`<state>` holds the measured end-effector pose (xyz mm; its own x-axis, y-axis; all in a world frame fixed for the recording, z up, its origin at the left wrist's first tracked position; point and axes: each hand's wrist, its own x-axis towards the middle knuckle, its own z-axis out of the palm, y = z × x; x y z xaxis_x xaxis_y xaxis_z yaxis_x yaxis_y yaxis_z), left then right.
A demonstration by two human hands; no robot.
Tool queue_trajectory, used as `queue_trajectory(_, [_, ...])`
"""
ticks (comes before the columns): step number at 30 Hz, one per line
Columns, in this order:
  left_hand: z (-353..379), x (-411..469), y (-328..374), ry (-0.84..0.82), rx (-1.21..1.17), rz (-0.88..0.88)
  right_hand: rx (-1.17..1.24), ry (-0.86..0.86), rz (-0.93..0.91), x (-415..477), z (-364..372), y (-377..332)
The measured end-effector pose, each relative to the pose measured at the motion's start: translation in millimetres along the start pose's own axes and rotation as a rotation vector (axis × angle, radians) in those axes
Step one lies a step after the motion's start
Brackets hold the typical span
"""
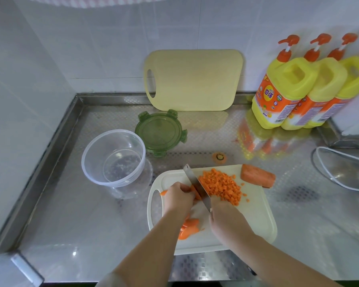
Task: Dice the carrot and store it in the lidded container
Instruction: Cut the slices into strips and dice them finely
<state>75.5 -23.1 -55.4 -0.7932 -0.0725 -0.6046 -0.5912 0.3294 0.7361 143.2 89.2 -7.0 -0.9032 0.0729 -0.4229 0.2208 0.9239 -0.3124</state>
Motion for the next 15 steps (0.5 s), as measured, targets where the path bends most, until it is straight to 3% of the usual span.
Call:
queue_trajectory(5, [-1.3, -0.1, -2.6, -0.015, 0.013, 0.014, 0.078, 0.105, -0.012, -4.6, -6.2, 2.9])
queue_trajectory(15, [-0.1, -2.8, -3.7, 0.016, 0.008, 0.032, -0.004, 0.06, -0.052, -19.3, -7.5, -6.3])
